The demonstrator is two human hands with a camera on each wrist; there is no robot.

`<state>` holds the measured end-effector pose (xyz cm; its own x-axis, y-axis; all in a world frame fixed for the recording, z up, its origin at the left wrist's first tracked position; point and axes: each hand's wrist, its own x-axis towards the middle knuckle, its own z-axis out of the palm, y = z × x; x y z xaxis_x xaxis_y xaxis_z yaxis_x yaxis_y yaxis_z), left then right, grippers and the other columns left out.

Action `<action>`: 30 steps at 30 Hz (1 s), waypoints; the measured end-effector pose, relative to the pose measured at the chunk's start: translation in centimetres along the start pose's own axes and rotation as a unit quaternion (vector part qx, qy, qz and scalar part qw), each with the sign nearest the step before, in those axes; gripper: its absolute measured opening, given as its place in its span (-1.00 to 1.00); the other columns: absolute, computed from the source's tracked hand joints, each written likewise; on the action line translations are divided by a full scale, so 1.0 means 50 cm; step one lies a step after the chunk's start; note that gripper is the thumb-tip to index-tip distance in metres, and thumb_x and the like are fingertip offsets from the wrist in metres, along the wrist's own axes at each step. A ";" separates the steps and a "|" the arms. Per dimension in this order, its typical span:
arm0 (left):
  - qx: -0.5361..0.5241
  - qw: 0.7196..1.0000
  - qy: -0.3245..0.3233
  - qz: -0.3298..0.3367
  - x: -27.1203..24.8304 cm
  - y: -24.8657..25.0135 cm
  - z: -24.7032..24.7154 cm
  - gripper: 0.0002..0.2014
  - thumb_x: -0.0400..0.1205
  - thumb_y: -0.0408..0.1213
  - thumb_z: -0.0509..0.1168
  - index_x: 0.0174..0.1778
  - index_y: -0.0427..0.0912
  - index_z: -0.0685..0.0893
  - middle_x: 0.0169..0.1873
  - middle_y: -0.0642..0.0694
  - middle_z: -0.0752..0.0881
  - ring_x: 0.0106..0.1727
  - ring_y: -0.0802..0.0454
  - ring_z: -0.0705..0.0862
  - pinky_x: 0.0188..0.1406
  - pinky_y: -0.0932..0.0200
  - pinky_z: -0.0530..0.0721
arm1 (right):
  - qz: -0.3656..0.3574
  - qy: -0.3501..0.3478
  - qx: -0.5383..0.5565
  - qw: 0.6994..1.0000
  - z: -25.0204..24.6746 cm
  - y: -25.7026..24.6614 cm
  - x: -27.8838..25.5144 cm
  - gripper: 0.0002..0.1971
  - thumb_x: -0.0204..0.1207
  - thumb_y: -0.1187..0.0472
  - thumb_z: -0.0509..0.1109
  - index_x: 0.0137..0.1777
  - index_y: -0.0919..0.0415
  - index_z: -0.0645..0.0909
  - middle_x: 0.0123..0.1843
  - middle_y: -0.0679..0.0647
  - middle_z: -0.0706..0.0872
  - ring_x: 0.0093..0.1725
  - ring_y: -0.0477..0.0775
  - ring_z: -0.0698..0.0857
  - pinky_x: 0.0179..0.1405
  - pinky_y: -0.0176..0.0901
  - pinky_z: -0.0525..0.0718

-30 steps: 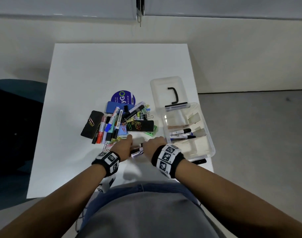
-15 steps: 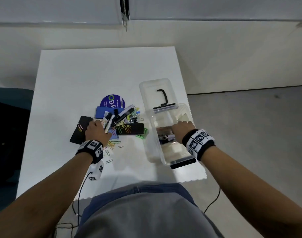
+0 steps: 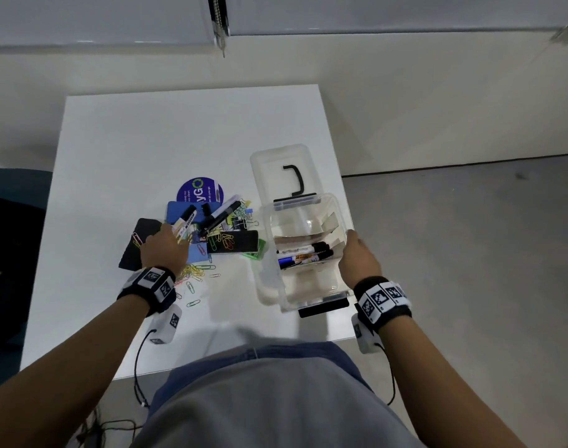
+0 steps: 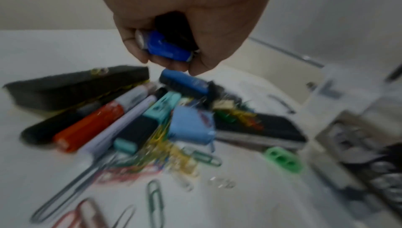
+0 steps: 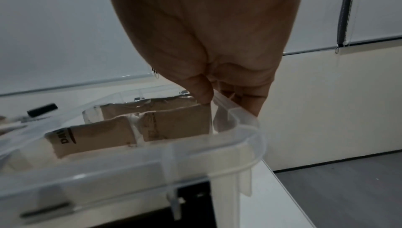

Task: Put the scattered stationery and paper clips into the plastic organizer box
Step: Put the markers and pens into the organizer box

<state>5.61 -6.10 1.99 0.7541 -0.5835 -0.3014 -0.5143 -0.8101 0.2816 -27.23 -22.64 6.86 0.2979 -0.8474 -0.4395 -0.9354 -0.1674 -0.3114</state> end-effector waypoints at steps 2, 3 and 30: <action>-0.063 0.997 -0.004 0.038 -0.037 0.033 -0.035 -0.78 0.65 -0.22 0.26 0.06 -0.27 0.42 -0.13 -0.35 0.66 -0.15 -0.33 0.64 -0.19 -0.09 0.56 | -0.008 0.005 -0.006 1.000 0.008 0.004 -0.001 -0.59 0.54 0.45 0.08 0.40 0.30 0.28 0.14 0.29 0.63 0.04 0.36 0.67 -0.12 0.01 0.50; -0.079 0.994 -0.016 0.076 -0.060 0.060 -0.052 -0.78 0.65 -0.24 0.24 0.09 -0.25 0.40 -0.19 -0.30 0.64 -0.23 -0.28 0.62 -0.27 -0.02 0.52 | -0.008 0.004 -0.009 1.000 0.011 0.006 -0.001 -0.58 0.55 0.44 0.08 0.42 0.28 0.27 0.14 0.28 0.63 0.04 0.36 0.68 -0.13 0.00 0.49; -0.002 0.990 -0.053 0.131 -0.008 0.011 -0.008 -0.78 0.57 -0.39 0.27 0.13 -0.24 0.61 0.08 -0.30 0.60 0.03 -0.32 0.65 0.03 -0.18 0.66 | -0.160 0.109 -0.005 0.981 0.016 -0.207 -0.004 -0.52 0.52 0.32 0.32 0.46 0.24 0.46 0.40 0.29 0.48 0.34 0.30 0.51 0.35 0.10 0.52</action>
<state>5.19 -6.29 2.65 0.5478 -0.7764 -0.3116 -0.6848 -0.6301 0.3663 -17.48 -20.32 9.48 0.5295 -0.8382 -0.1304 -0.8034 -0.4461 -0.3945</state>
